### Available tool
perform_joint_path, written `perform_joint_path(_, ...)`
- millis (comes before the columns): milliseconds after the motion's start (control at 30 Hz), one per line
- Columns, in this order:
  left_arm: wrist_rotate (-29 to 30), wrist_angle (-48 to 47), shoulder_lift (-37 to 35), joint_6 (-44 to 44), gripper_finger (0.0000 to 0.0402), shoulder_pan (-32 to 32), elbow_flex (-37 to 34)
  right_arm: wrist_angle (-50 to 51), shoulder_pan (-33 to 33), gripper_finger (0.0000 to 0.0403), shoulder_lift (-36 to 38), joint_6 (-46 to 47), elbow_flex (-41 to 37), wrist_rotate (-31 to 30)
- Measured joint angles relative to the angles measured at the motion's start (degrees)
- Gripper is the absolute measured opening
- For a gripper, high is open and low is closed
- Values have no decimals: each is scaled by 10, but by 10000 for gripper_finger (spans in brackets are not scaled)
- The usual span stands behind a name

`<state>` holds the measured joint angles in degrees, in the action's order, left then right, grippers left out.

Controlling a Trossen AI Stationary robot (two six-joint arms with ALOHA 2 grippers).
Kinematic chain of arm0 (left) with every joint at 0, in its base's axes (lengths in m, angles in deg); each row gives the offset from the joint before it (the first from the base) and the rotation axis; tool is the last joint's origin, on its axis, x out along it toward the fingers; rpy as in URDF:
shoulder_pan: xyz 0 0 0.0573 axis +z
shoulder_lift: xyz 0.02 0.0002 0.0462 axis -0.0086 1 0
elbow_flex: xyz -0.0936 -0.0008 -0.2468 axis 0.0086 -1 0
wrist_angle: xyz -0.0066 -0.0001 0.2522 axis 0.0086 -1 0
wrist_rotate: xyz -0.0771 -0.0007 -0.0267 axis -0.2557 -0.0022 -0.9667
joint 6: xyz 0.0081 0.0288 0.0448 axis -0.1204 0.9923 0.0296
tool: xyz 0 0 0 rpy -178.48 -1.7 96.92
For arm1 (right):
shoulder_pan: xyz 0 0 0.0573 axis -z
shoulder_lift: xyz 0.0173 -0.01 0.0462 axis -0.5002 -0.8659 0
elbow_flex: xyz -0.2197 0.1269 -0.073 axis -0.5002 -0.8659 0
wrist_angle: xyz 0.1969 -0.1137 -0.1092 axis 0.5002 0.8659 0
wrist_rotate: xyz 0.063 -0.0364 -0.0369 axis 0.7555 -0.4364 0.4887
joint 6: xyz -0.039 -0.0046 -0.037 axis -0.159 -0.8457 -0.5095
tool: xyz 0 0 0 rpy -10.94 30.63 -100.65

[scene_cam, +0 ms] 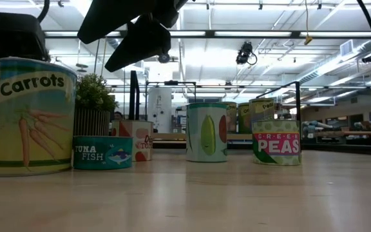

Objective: Pick and place cans onto a shelf
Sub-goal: Put the canned carrots can on the shelf

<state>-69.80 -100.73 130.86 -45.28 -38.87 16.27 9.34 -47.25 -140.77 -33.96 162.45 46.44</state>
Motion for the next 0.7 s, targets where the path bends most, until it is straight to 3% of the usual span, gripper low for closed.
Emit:
perform_joint_path(200, 55, 70, 54, -9, 171, -1, 0, 0, 0, 380, 0, 0, 0, 0)
perform_joint_path(500, 60, 193, 136, -9, 171, 3, 0, 5, 0, 380, 0, -6, -19, 19)
perform_joint_path(700, 100, 264, 181, -9, 171, 3, 0, -9, -9, 380, 0, -15, -36, 23)
